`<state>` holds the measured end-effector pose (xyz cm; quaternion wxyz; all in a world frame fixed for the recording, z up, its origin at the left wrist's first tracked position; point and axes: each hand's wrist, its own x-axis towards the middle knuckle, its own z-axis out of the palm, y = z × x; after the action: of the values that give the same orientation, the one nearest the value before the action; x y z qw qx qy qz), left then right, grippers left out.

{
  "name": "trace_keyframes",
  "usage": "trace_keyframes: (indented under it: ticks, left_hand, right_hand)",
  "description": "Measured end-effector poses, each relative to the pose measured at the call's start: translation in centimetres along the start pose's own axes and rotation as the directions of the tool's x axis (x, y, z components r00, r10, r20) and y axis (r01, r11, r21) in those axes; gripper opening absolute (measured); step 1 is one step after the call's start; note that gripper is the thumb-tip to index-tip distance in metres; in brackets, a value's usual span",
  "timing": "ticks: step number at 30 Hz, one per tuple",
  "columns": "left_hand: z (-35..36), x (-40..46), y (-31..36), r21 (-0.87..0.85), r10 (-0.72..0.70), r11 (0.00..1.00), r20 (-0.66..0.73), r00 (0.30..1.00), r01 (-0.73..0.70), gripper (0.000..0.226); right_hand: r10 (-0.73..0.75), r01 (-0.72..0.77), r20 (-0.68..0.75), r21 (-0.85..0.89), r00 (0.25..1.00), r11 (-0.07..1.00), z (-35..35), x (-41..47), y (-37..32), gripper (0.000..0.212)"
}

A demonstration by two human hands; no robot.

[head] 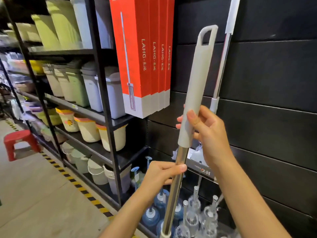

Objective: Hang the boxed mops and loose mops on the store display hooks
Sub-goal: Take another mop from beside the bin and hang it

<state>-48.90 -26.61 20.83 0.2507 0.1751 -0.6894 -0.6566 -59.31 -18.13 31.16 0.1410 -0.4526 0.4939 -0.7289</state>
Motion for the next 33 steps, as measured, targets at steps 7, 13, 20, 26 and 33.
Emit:
trace_keyframes:
  ticks: [7, 13, 20, 26, 33]
  left_hand:
    - [-0.5, 8.4, -0.9, 0.001, 0.073, 0.997, 0.021, 0.997, -0.073, 0.052]
    - [-1.0, 15.1, 0.3, 0.013, 0.095, 0.995, 0.110, 0.989, -0.097, 0.020]
    - [-1.7, 22.7, 2.0, -0.030, 0.204, 0.979, 0.262, 0.943, -0.204, 0.027]
    - [-0.6, 28.2, 4.6, -0.050, 0.207, 0.978, 0.314, 0.927, -0.202, 0.052]
    - [0.3, 32.3, 8.3, -0.114, 0.275, 0.961, 0.348, 0.896, -0.250, 0.072]
  right_hand:
    - [-0.044, 0.038, -0.068, -0.084, 0.997, 0.996, -1.1, 6.5, 2.9, 0.033]
    - [-0.045, 0.013, -0.180, -0.173, 0.983, 0.985, -1.6, 11.5, 4.1, 0.045]
    - [-0.098, 0.024, -0.292, -0.249, 0.951, 0.968, -1.8, 17.4, 3.7, 0.049]
    - [-0.151, 0.038, -0.334, -0.321, 0.930, 0.946, -3.3, 21.9, 2.0, 0.043]
    - [-0.199, 0.080, -0.311, -0.357, 0.929, 0.931, -5.2, 26.6, 0.1, 0.034]
